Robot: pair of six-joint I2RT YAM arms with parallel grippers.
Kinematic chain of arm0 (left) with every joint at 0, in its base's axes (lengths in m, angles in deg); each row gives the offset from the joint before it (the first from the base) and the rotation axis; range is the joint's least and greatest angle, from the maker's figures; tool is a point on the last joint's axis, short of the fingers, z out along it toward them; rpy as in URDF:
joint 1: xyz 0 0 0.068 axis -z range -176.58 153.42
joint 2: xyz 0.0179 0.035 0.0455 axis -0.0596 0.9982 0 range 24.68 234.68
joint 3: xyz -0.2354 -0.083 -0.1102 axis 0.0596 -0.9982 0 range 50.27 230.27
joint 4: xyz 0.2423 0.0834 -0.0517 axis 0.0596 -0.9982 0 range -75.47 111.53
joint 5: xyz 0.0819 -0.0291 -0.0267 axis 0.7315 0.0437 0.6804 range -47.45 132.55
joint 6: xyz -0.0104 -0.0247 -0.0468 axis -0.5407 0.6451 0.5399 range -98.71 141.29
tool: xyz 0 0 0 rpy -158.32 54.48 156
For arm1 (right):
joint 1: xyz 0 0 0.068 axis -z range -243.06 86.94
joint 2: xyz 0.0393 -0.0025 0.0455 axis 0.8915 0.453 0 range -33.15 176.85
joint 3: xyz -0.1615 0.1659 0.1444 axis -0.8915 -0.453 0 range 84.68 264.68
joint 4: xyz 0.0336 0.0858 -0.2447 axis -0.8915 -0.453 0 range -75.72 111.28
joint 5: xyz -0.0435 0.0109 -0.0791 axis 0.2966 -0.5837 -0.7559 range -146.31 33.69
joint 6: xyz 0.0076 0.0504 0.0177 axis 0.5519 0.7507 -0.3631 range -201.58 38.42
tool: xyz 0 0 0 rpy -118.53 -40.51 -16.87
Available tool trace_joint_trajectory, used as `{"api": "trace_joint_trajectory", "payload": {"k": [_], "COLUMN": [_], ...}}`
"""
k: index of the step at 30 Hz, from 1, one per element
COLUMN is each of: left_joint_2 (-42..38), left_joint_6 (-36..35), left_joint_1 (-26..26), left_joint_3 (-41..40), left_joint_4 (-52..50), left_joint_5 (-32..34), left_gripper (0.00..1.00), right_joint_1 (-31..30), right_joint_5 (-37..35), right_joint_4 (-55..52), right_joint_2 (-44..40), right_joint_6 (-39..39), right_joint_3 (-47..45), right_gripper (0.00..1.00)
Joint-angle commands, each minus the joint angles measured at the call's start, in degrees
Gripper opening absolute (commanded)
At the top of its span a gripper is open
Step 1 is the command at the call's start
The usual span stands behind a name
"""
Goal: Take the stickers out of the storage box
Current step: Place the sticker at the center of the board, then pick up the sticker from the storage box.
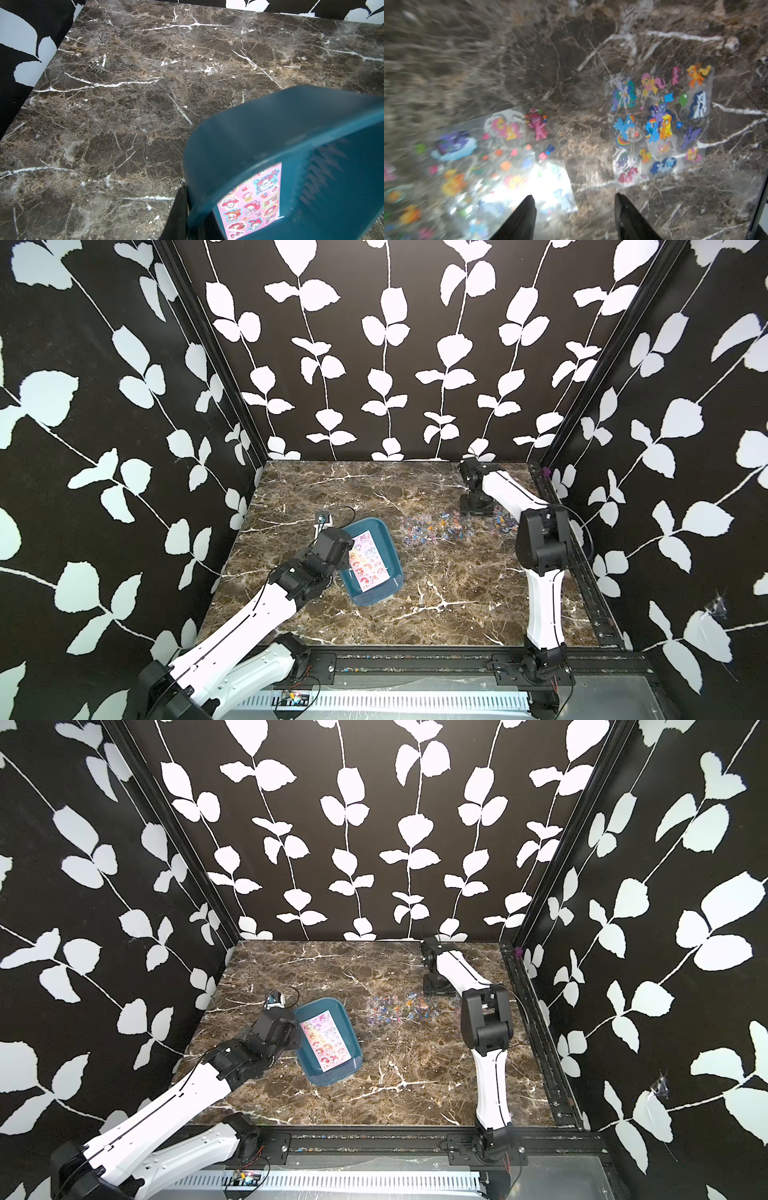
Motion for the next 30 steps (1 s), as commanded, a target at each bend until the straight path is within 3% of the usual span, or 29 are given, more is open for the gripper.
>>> {"api": "trace_joint_trajectory", "payload": {"k": [1, 6, 10, 11, 14, 18, 23, 26, 30], "left_joint_2": [-0.9, -0.7, -0.1, -0.1, -0.3, -1.8, -5.1, -4.8, -5.0], "left_joint_6": [-1.0, -1.4, -1.1, -1.1, -0.9, -1.4, -0.5, 0.0, 0.1], "left_joint_1": [-0.1, 0.0, -0.1, -0.1, -0.1, 0.1, 0.4, 0.6, 0.7], "left_joint_3": [0.2, 0.8, 1.0, 1.0, 1.0, -0.5, -3.3, -3.4, -3.6], "left_joint_4": [-0.7, -0.7, -0.6, -0.4, 0.7, 4.7, 9.1, 8.9, 7.8], "left_joint_5": [-0.5, -0.9, -1.7, -2.0, -3.2, -5.7, -7.7, -8.5, -8.1], "left_gripper": [0.0, 0.0, 0.0, 0.0, 0.0, 0.0, 0.0, 0.0, 0.0], "right_joint_1": [0.2, -2.0, -6.7, -9.5, -23.3, -34.8, -45.9, -48.4, -50.6], "right_joint_5": [3.5, 15.3, 35.4, 36.9, 31.3, 25.6, 12.2, 3.8, -11.5], "right_joint_4": [4.8, 19.8, 41.7, 47.6, 62.9, 72.6, 67.1, 60.6, 55.6], "right_joint_2": [-8.6, -27.9, -45.7, -49.6, -57.9, -55.2, -43.8, -37.5, -31.9], "right_joint_6": [1.7, 0.6, 4.5, 6.6, 9.7, 14.5, 10.2, 9.4, 8.9], "right_joint_3": [-5.5, -24.0, -44.5, -50.0, -61.7, -65.9, -59.6, -52.6, -46.7], "right_gripper": [0.61, 0.61, 0.58, 0.59, 0.66, 0.59, 0.47, 0.4, 0.42]}}
